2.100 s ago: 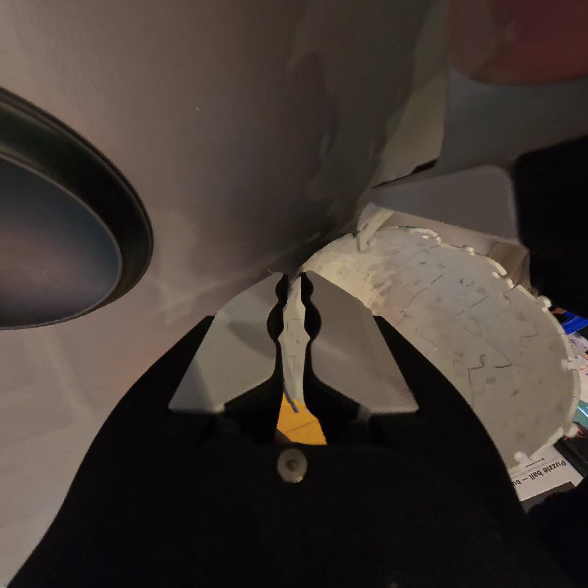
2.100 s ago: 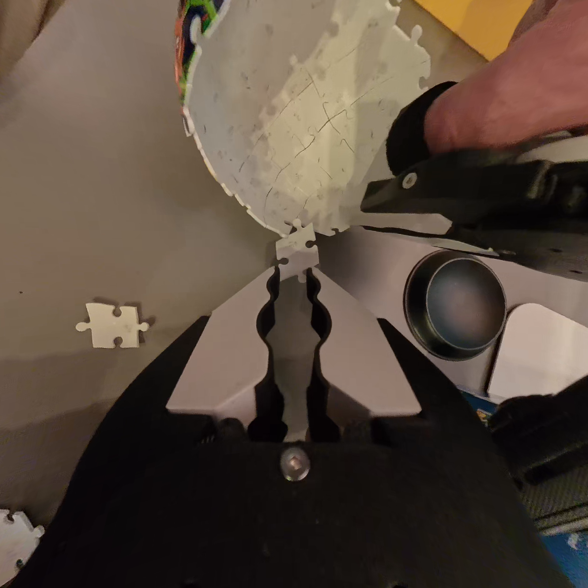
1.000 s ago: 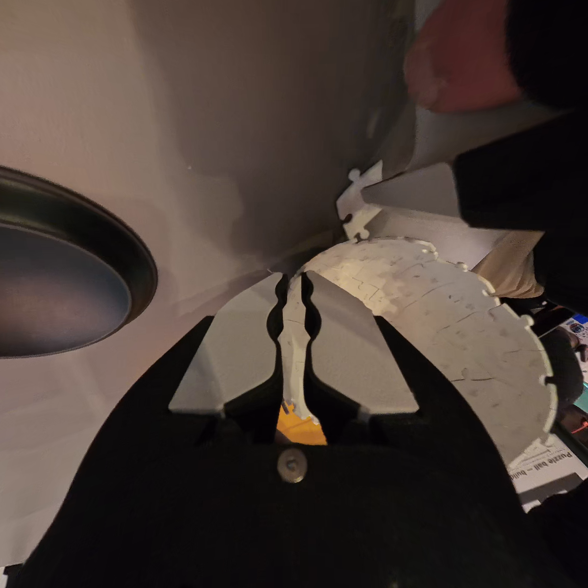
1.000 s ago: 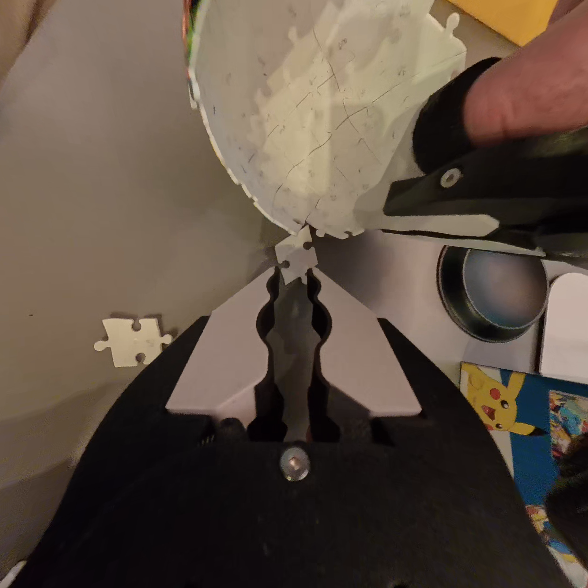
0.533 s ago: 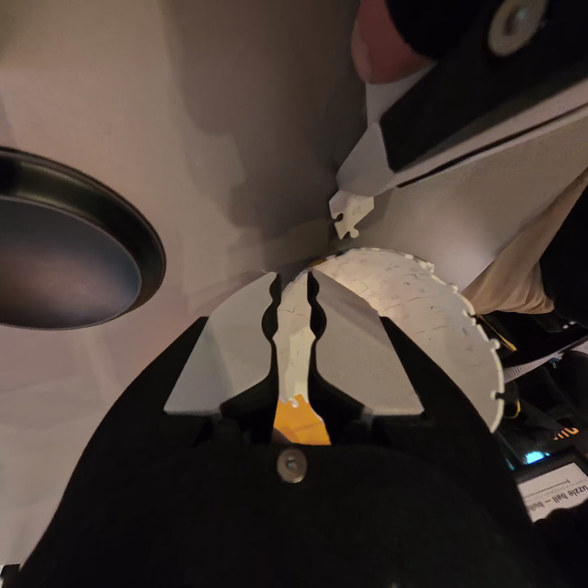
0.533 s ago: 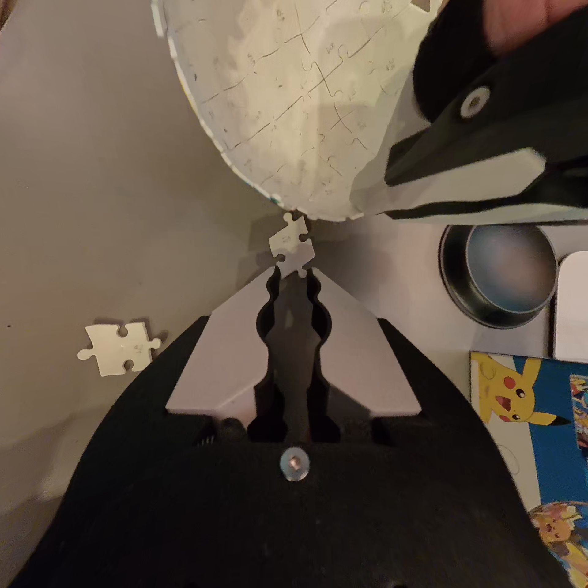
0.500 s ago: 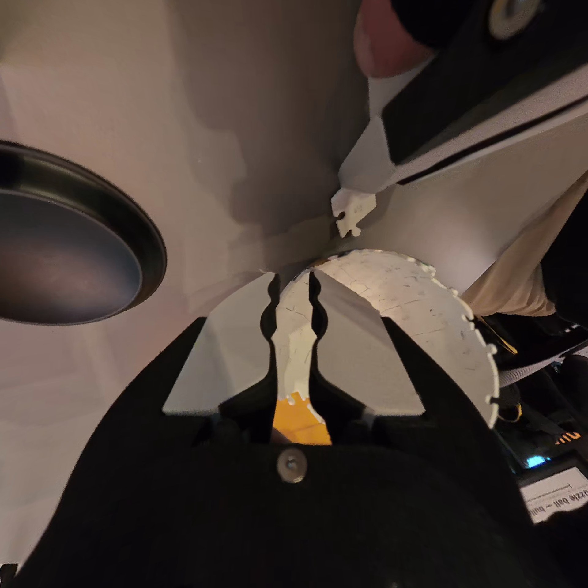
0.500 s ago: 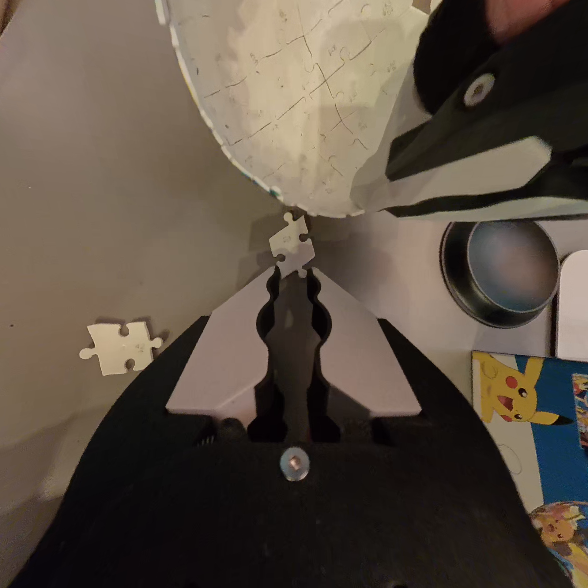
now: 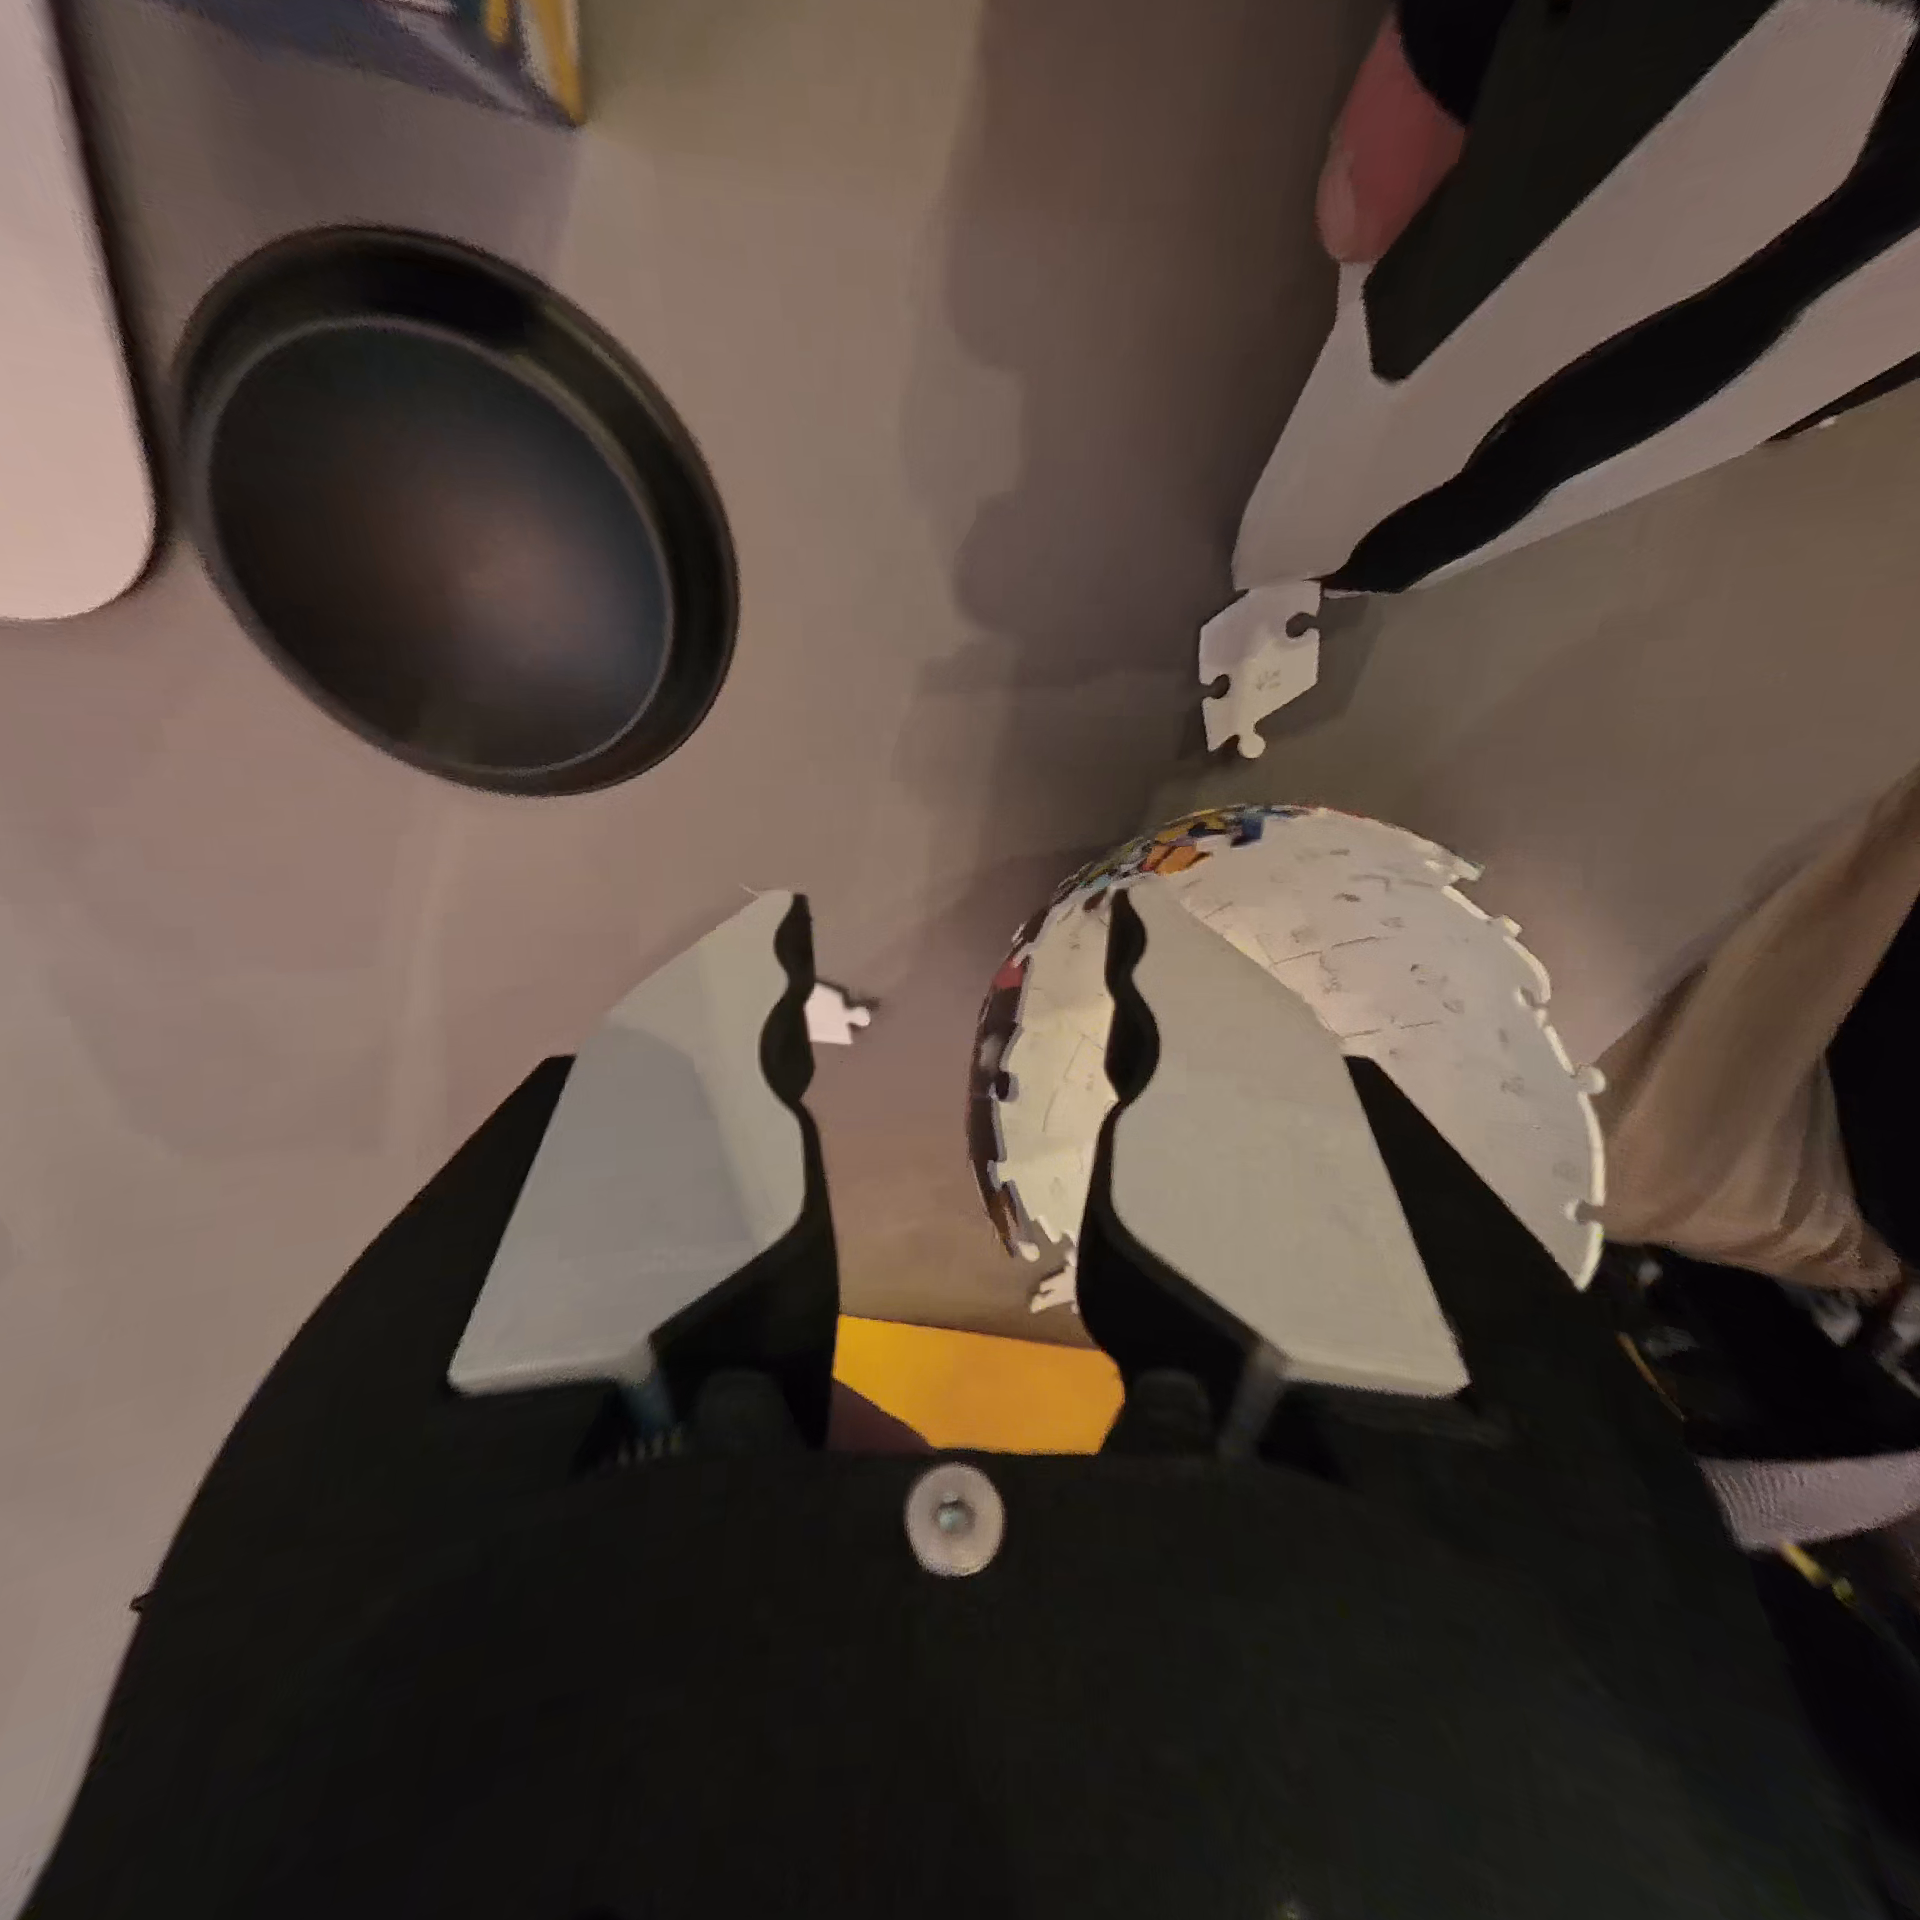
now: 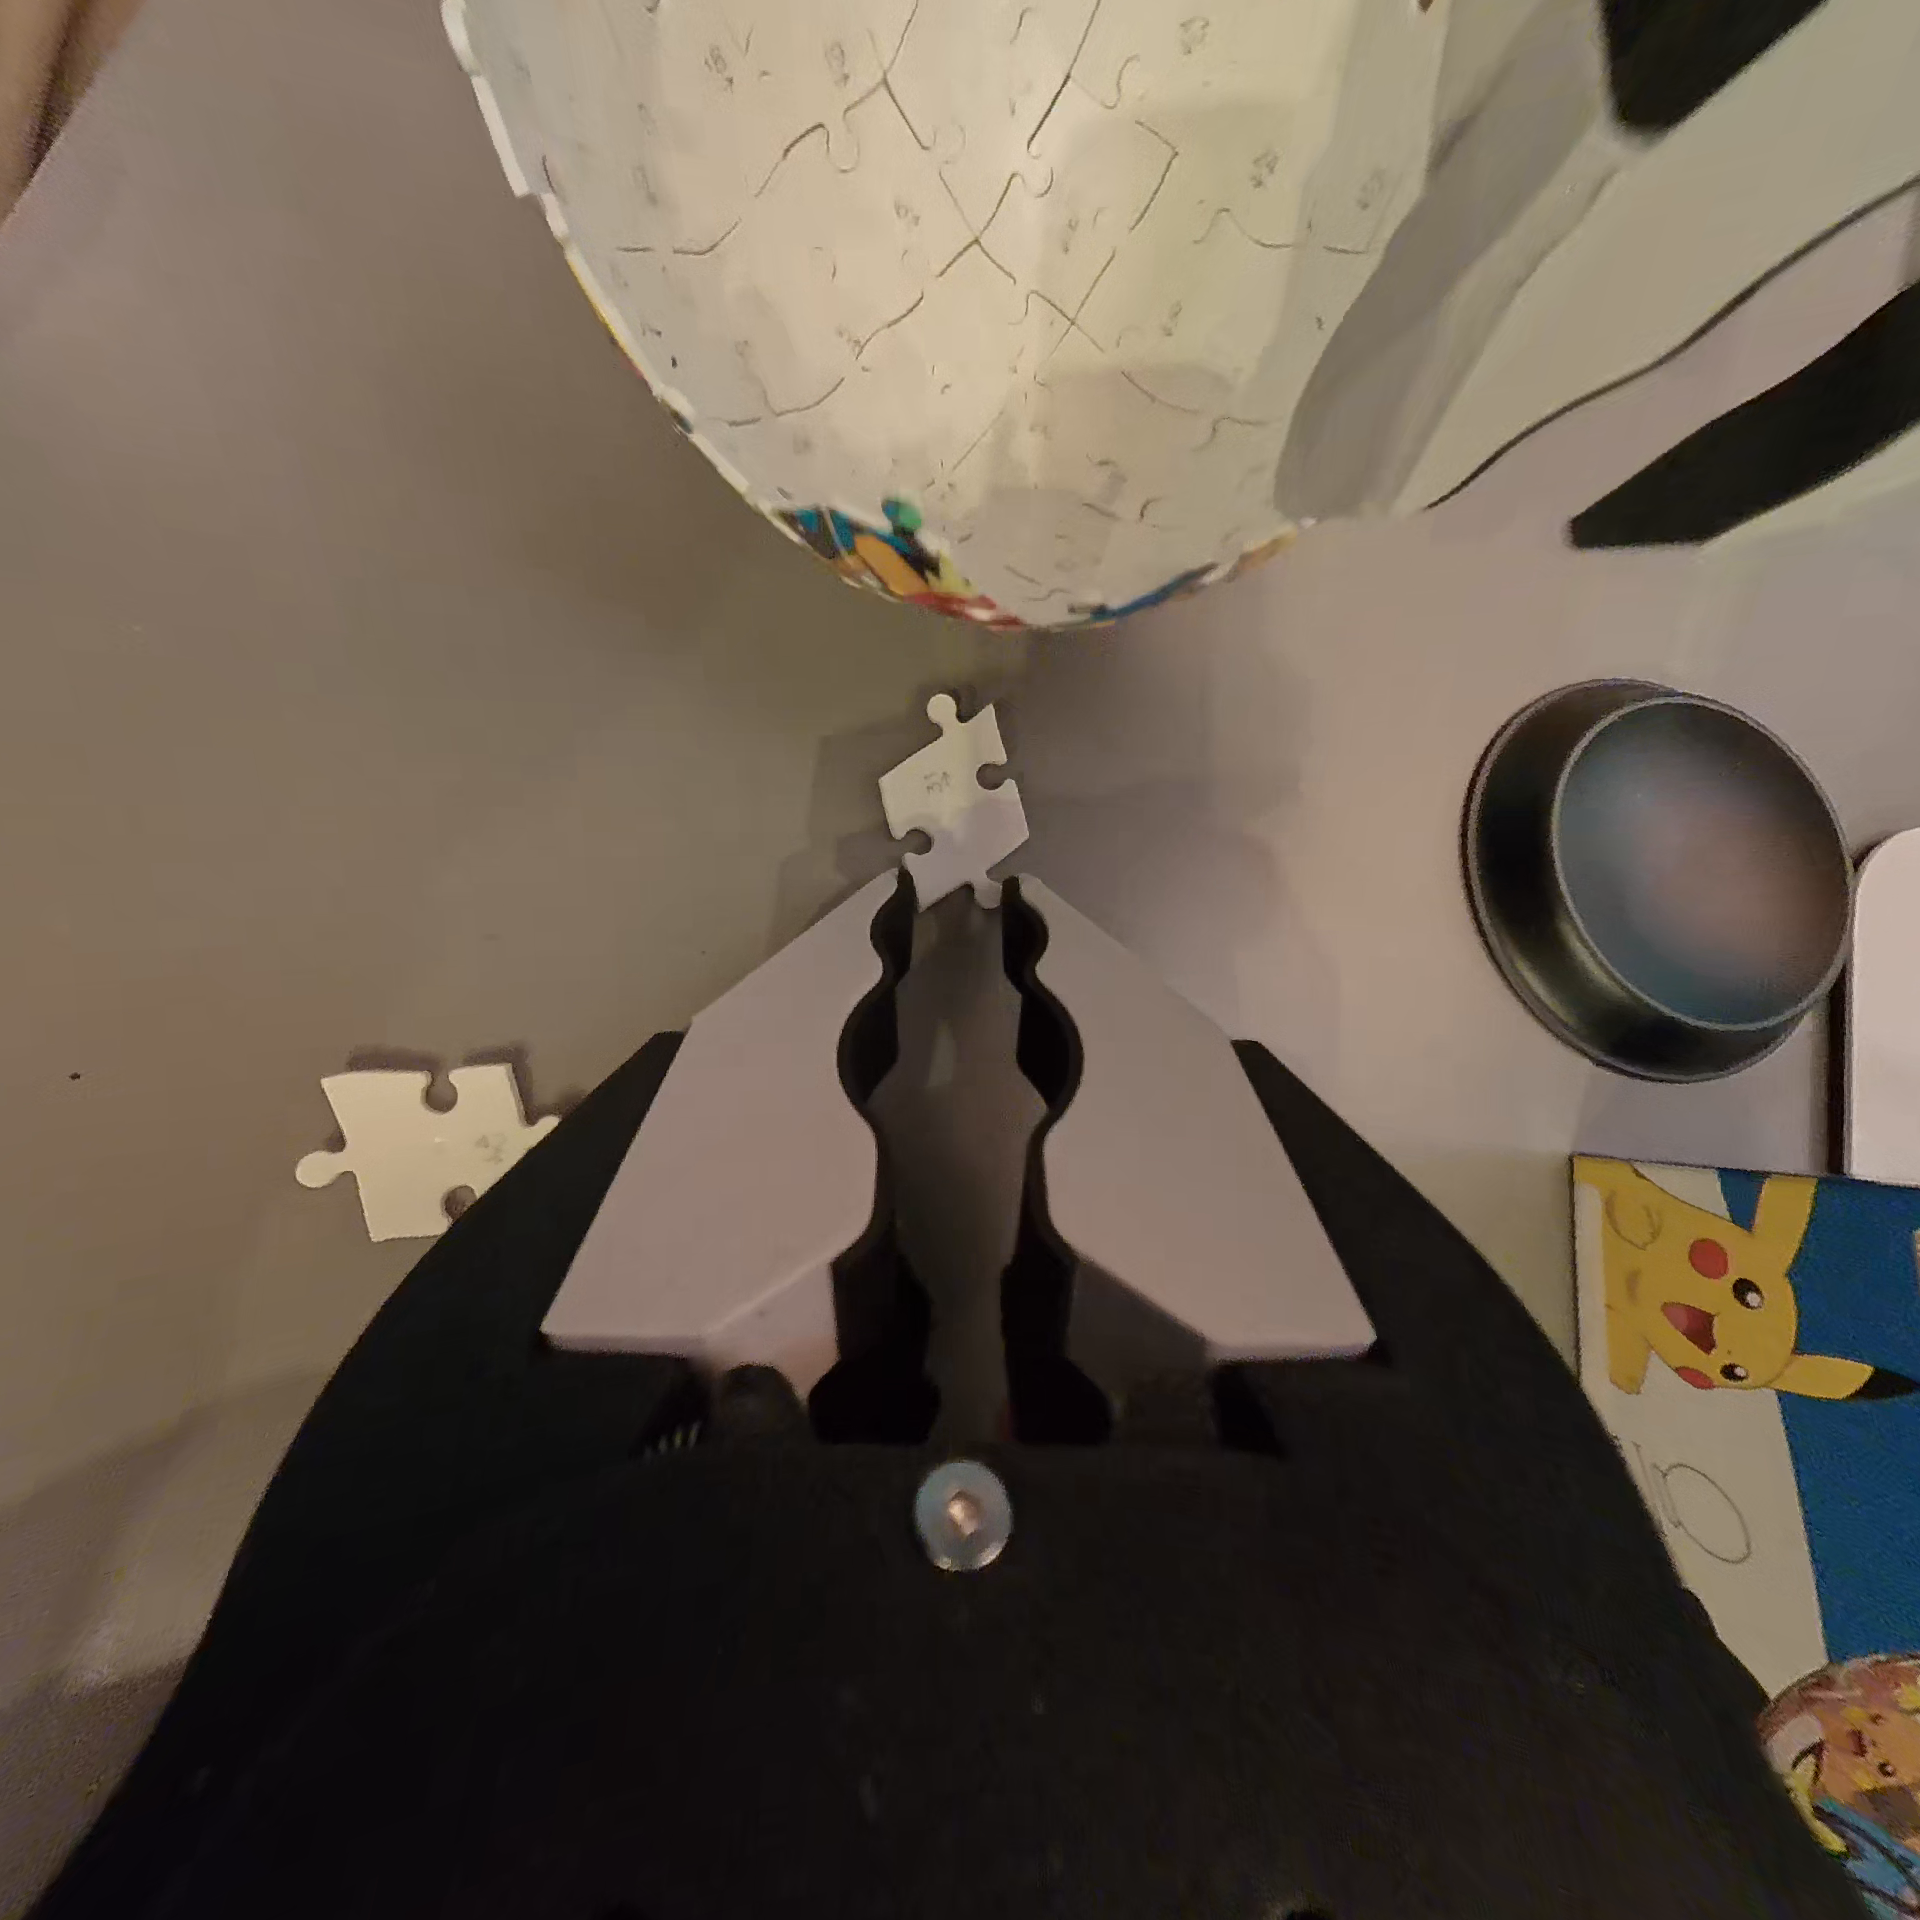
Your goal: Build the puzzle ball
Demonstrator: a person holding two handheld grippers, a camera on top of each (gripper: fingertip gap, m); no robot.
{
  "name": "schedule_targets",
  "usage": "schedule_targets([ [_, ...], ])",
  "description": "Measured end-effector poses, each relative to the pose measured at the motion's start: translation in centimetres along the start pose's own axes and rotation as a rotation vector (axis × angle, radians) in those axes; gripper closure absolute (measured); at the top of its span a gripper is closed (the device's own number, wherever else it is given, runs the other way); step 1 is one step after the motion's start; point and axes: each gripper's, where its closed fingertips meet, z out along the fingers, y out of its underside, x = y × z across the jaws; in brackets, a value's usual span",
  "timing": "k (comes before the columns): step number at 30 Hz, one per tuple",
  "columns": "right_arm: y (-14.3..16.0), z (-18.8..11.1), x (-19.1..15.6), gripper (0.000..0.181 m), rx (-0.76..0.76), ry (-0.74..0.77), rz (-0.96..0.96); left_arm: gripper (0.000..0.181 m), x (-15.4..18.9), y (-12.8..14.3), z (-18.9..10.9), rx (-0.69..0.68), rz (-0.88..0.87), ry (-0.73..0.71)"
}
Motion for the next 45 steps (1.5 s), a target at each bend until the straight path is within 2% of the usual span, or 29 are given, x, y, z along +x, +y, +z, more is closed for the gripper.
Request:
schedule_targets([
  [6,0.0,0.0,-0.2,0.166,0.007,-0.003,0.003,0.119,0.0,1.3,-2.2,0.129,-0.072,-0.051],
  [9,0.0,0.0,-0.2,0.166,0.007,-0.002,0.002,0.116,0.4,2.5,-4.5,0.243,-0.138,-0.092],
  [14,0.0,-0.1,-0.4,0.166,0.021,-0.005,-0.001,0.111,1.1,7.5,-9.3,0.5,-0.34,-0.212],
  [16,0.0,-0.1,-0.4,0.166,0.028,-0.004,0.0,0.11,1.8,9.6,-9.3,0.594,-0.45,-0.215],
  [18,-0.1,0.0,-0.5,0.166,0.035,-0.004,0.001,0.108,2.6,11.0,-7.4,0.634,-0.538,-0.173],
  [21,-0.2,0.0,-0.6,0.166,0.047,-0.004,0.002,0.106,3.2,11.0,-4.0,0.646,-0.62,-0.072],
  [23,-0.3,0.0,-0.7,0.166,0.046,-0.002,0.001,0.107,2.7,11.3,-2.1,0.574,-0.653,-0.064],
  [26,-0.2,0.0,-0.9,0.166,0.045,0.0,-0.001,0.121,2.7,10.5,-1.1,0.534,-0.663,-0.011],
  [28,-0.2,0.0,-0.9,0.166,0.05,0.001,0.0,0.119,2.4,11.0,0.5,0.427,-0.642,-0.02],
  [31,-0.3,0.0,-0.9,0.166,0.058,0.002,0.002,0.134,2.3,10.7,1.6,0.392,-0.635,0.029],
  [39,-0.2,-0.1,-0.9,0.166,0.07,0.008,0.001,0.176,2.1,9.5,2.6,0.383,-0.602,0.018],
  [45,-0.4,-0.5,-0.8,0.167,0.085,0.019,0.005,0.179,1.8,9.3,1.8,0.367,-0.558,-0.033],
])
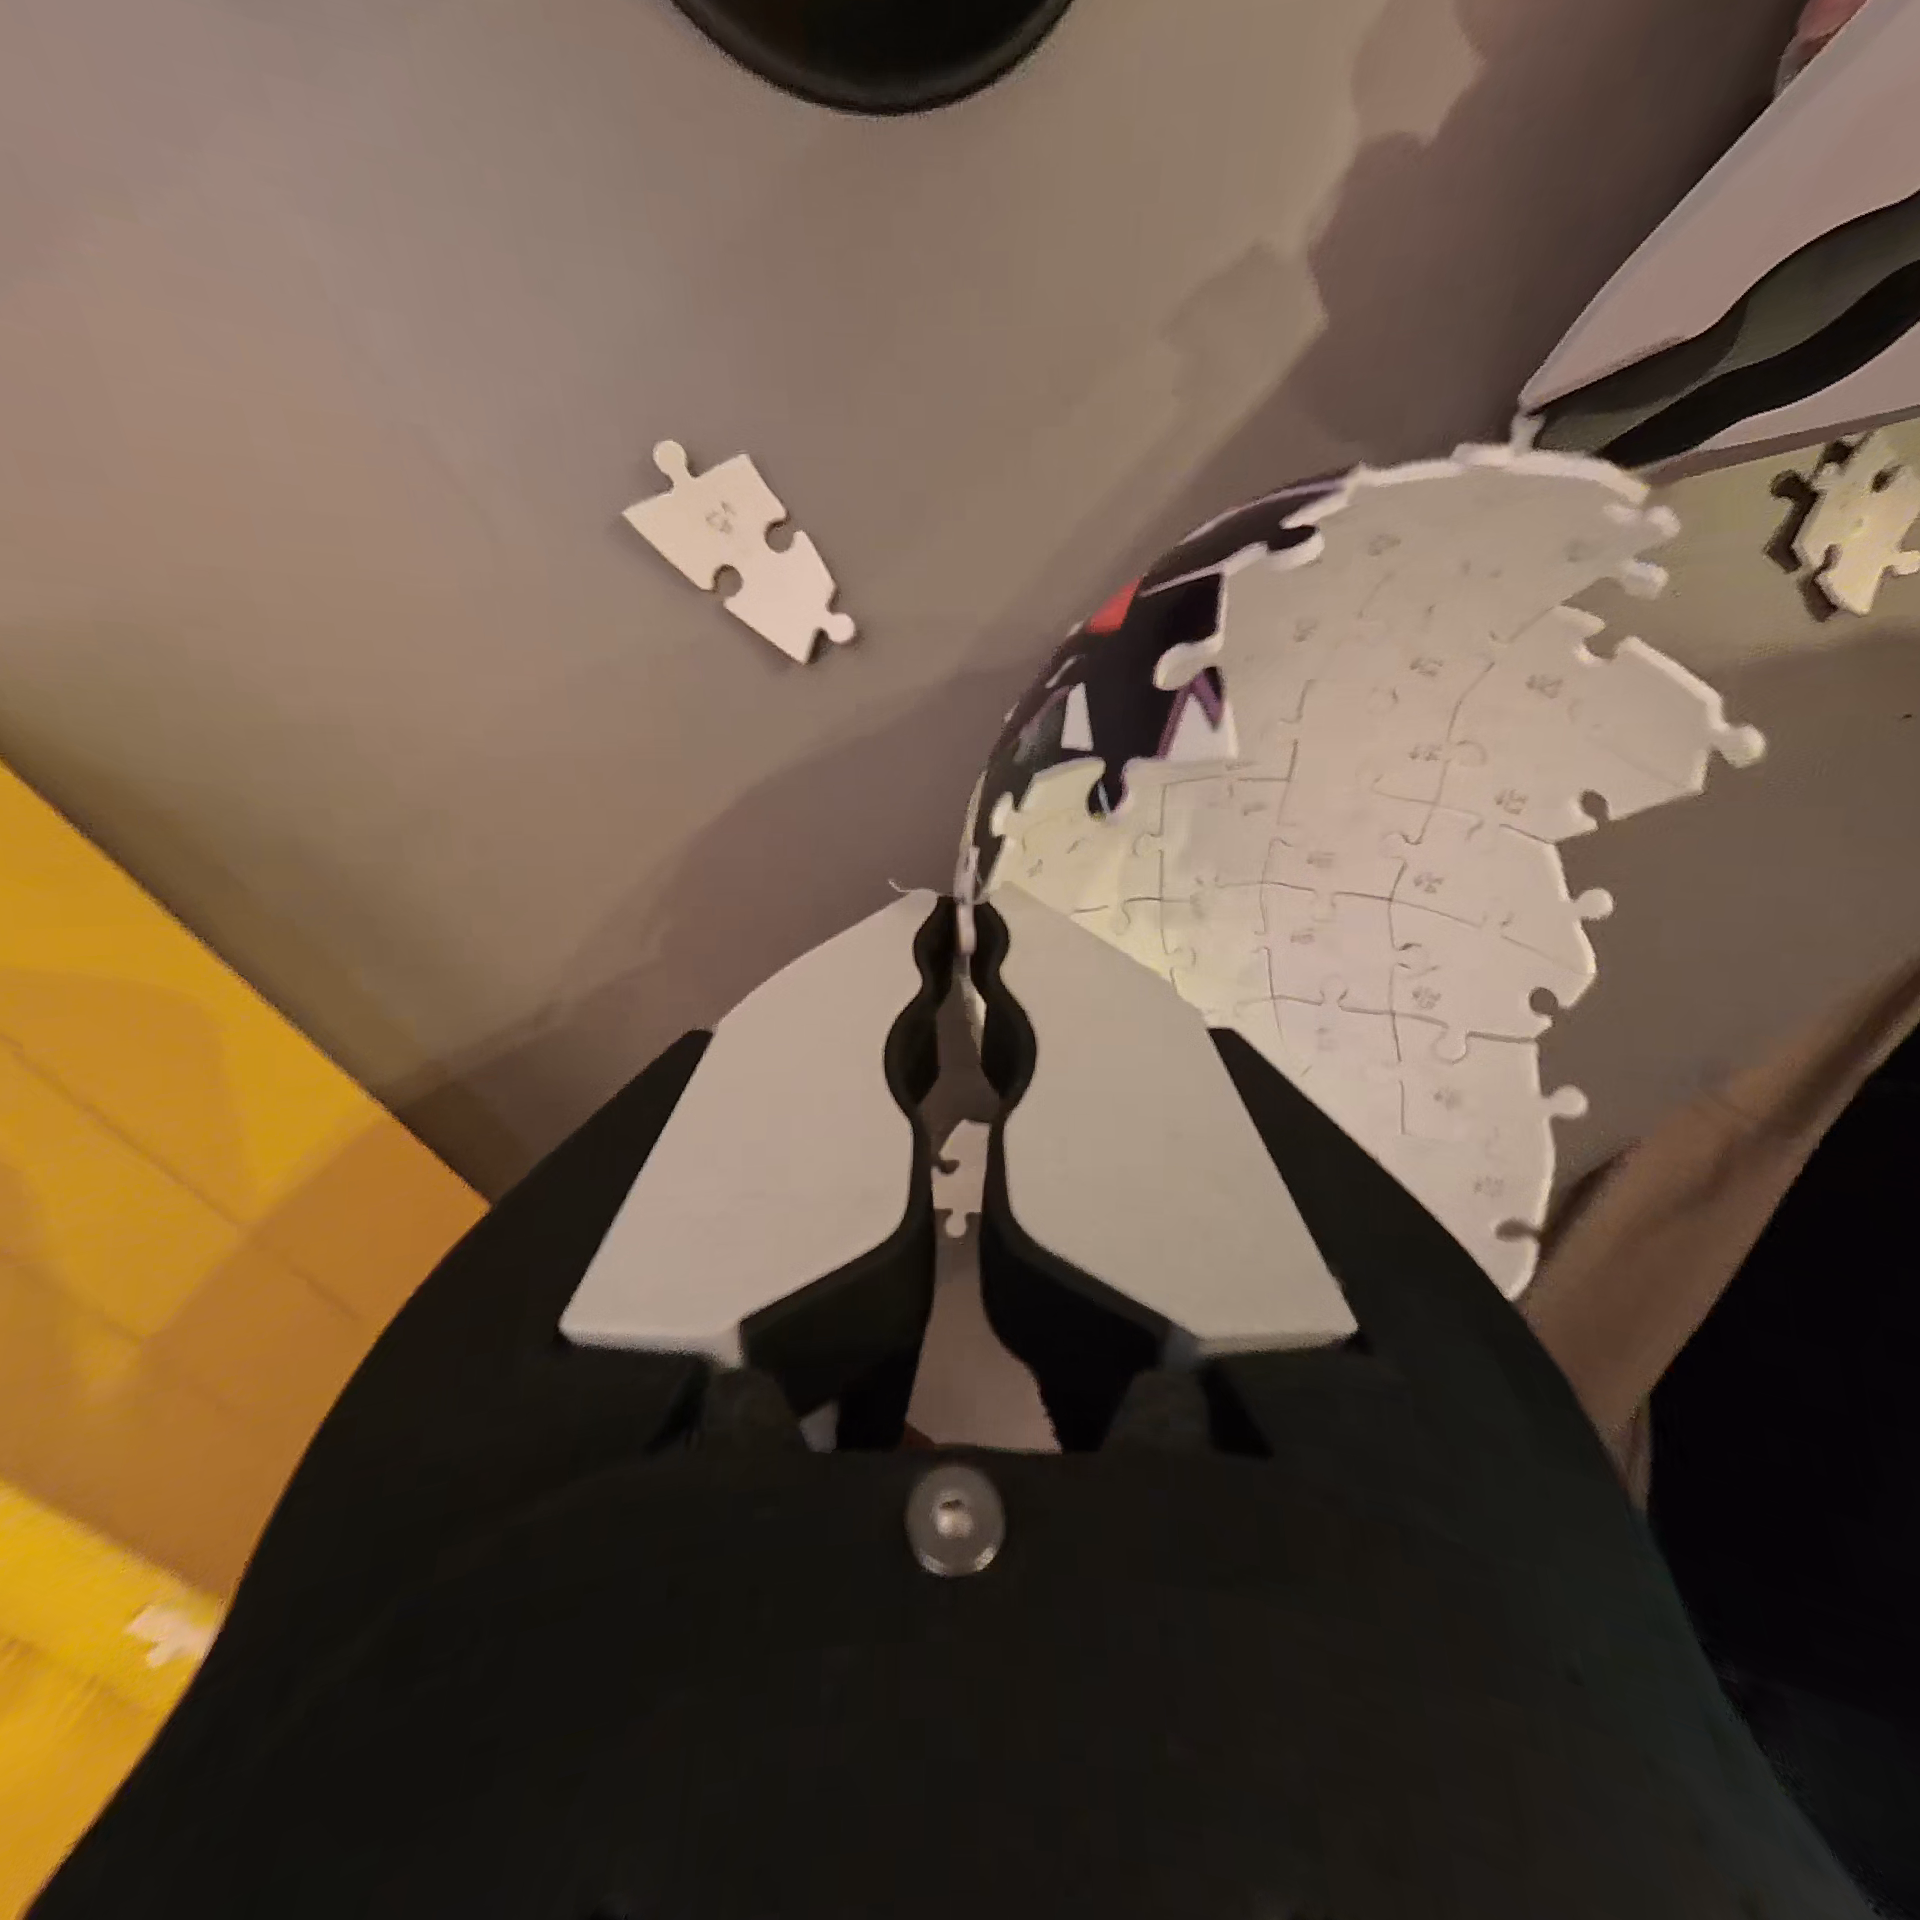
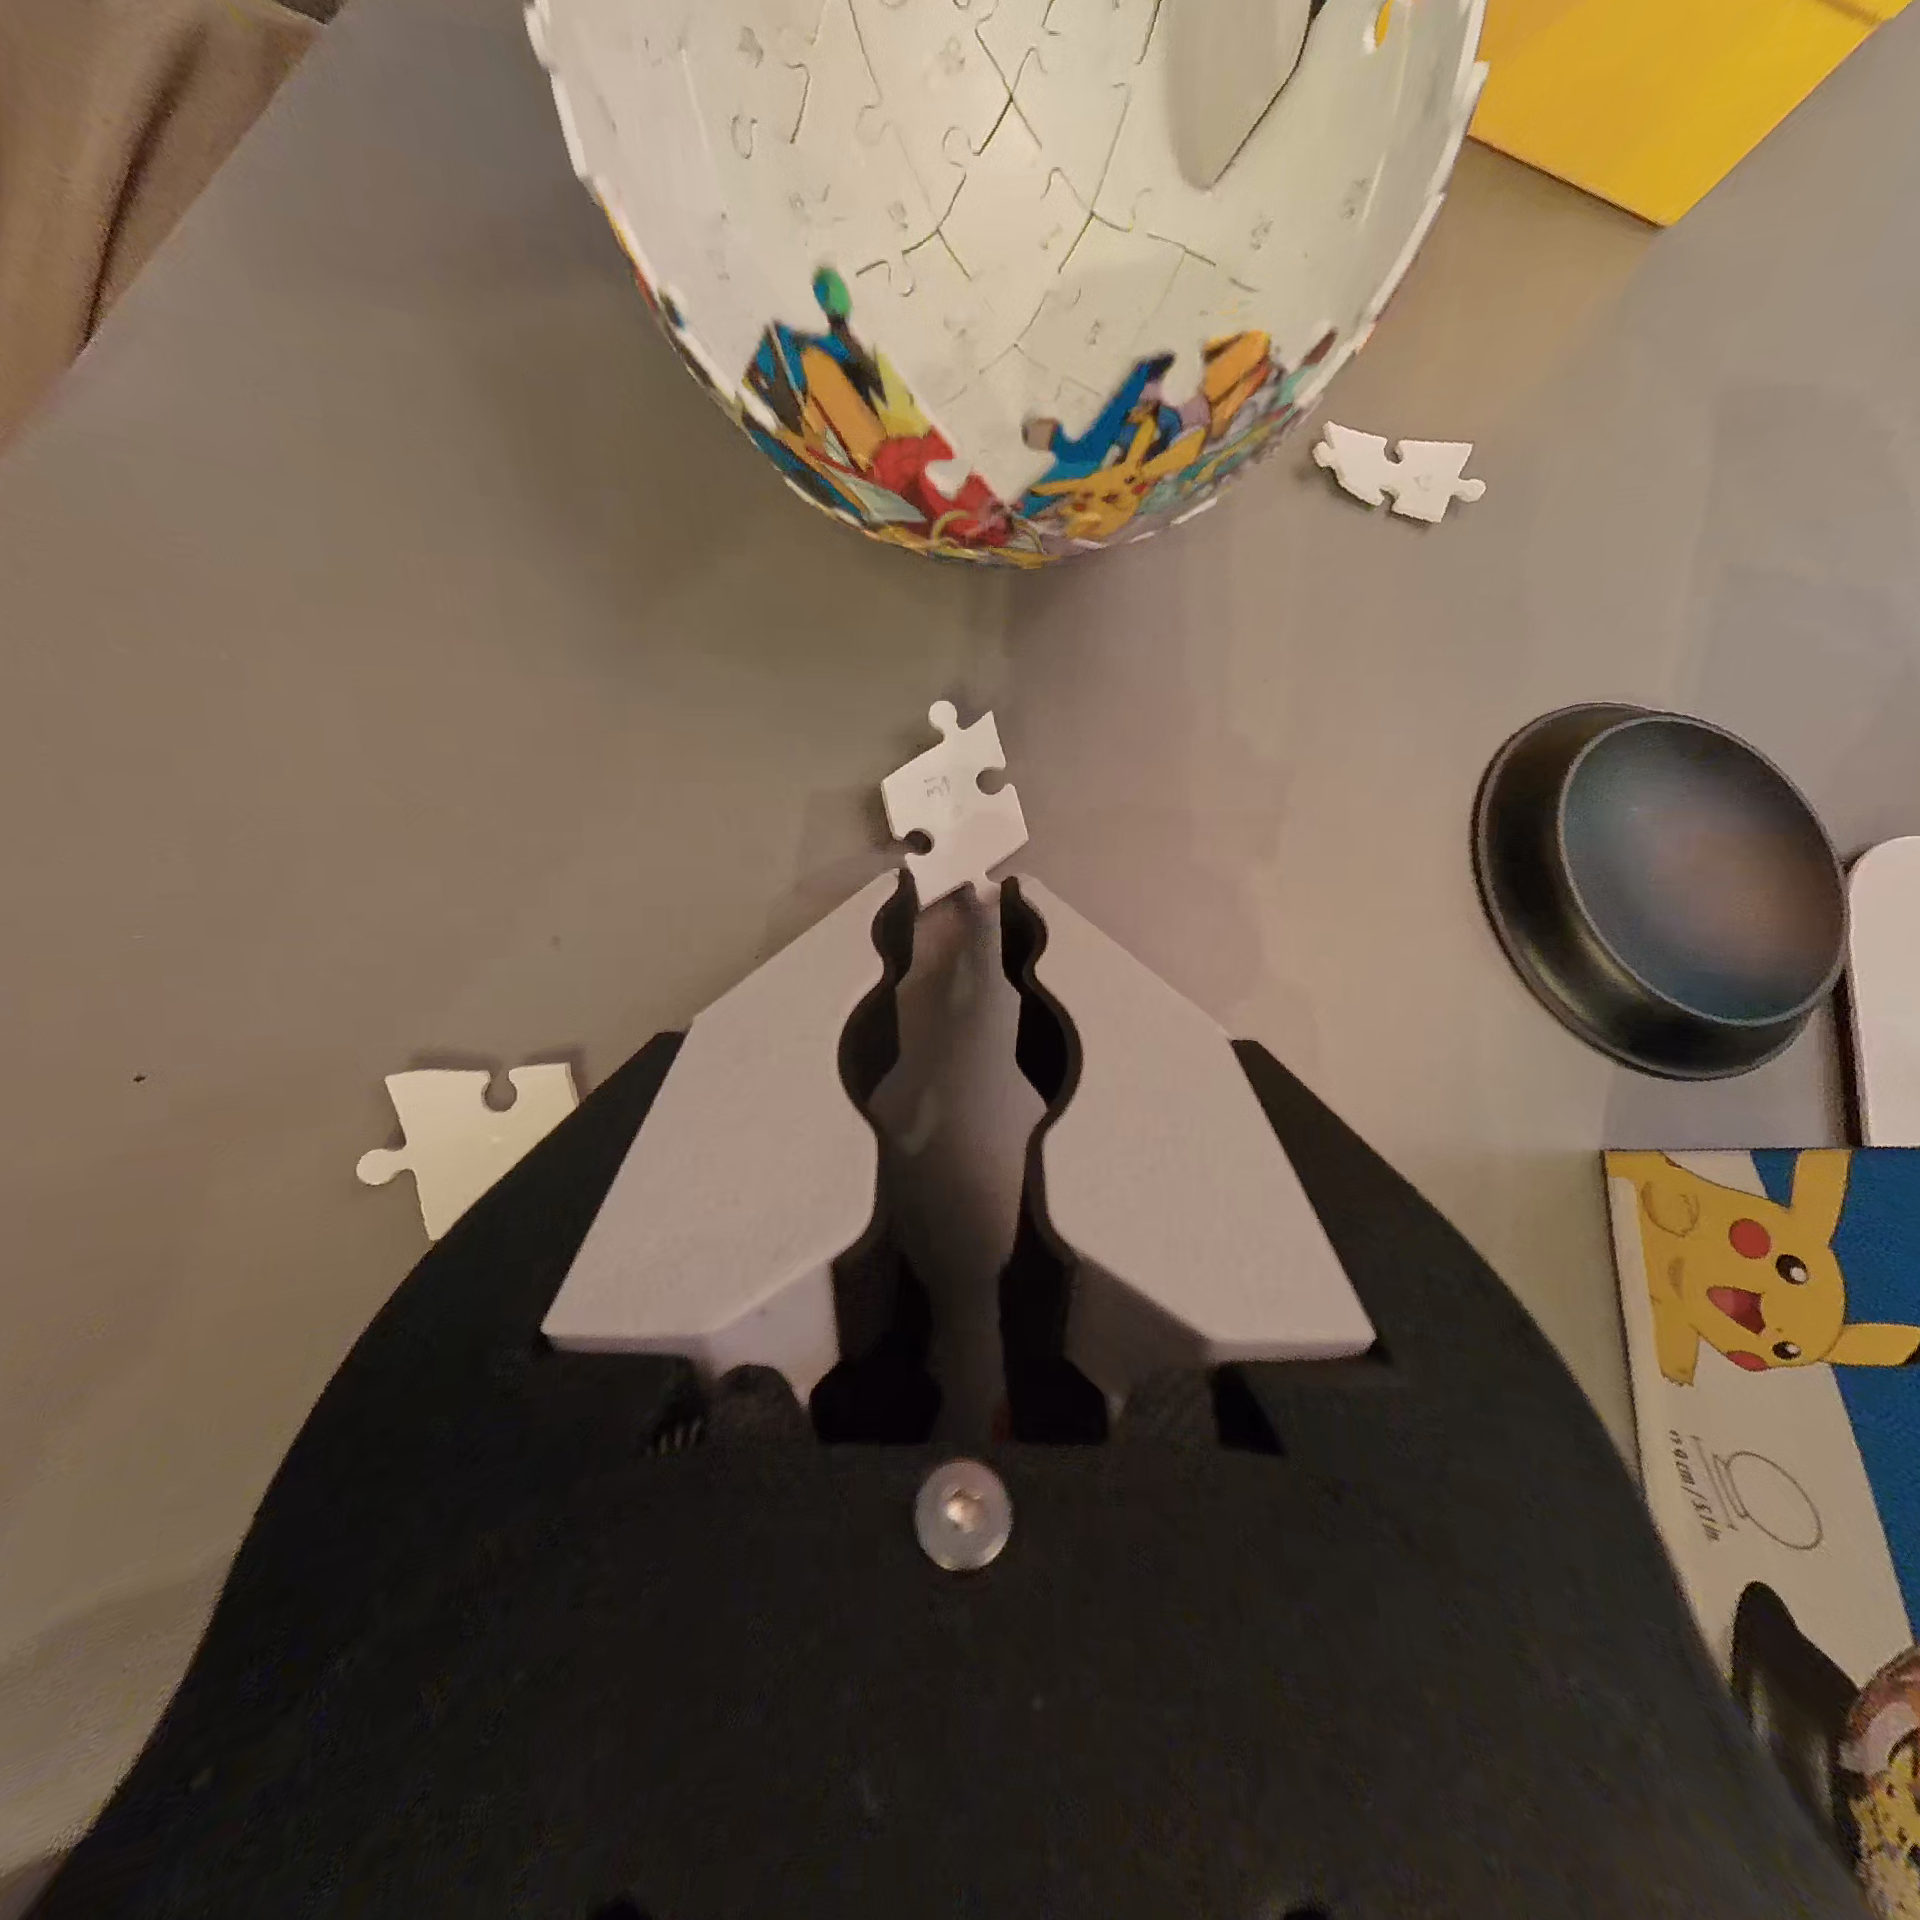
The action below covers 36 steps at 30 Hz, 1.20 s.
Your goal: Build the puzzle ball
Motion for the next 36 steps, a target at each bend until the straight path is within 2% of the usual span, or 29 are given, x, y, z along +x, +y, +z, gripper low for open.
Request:
schedule_targets([
  [10,-0.2,-0.9,0.3,0.167,0.0,0.04,0.013,0.179,-1.4,-1.3,-2.1,-0.194,0.182,-0.277],
  [24,-1.4,-1.7,0.2,0.167,-0.071,0.214,0.096,0.179,-0.9,-6.3,-3.1,-0.443,0.441,-0.649],
  [36,-1.7,-1.0,0.7,0.167,-0.152,0.456,0.161,0.179,0.6,-8.1,-3.2,-0.444,0.509,-0.792],
])
